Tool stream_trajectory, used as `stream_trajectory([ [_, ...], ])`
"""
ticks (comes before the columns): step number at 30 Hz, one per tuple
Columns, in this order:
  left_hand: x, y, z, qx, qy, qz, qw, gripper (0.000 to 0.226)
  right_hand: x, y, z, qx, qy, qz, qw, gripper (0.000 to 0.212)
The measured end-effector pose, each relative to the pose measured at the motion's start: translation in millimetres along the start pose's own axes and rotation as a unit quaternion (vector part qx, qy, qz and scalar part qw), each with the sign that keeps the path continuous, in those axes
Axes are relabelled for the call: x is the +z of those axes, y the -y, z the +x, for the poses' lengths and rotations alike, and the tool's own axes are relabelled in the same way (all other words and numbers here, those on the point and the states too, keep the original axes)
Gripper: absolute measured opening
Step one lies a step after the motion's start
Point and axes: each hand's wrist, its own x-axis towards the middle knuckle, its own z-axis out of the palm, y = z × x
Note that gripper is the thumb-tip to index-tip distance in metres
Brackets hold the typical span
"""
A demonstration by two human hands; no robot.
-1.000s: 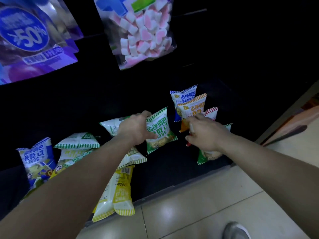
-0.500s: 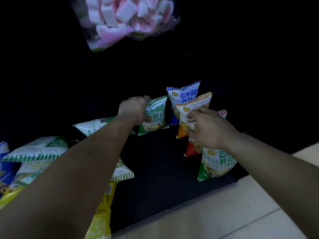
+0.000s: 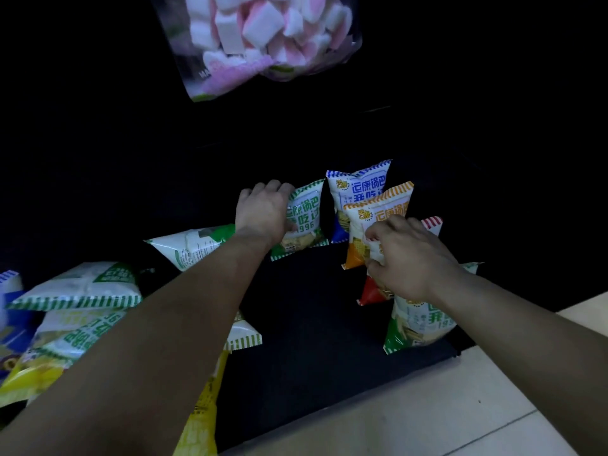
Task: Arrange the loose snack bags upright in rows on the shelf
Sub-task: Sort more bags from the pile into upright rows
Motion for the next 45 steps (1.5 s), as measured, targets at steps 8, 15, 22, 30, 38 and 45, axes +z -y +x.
stream_trajectory([
  [8,1,-8,-6,-0.014,0.007,0.036,0.999,0.071,-2,2,-2,0.005,0.016,-0.007,1.0,0.053],
  [15,-54,1,-48,-0.004,0.01,-0.004,1.0,0.079,-33,23,-23,0.009,0.025,-0.022,0.999,0.058],
  [22,-145,54,-175,-0.046,0.113,0.003,0.993,0.077,-74,85,-83,-0.03,0.011,-0.022,0.999,0.058],
  [30,-168,99,-291,-0.08,0.212,0.017,0.974,0.075,-30,159,-131,-0.086,0.046,-0.034,0.995,0.059],
  [38,-133,136,-315,-0.058,0.279,-0.004,0.959,0.081,74,206,-112,-0.101,0.131,-0.032,0.986,0.058],
  [45,-100,181,-294,-0.126,0.279,-0.066,0.95,0.082,126,214,-49,-0.047,0.093,0.029,0.994,0.07],
])
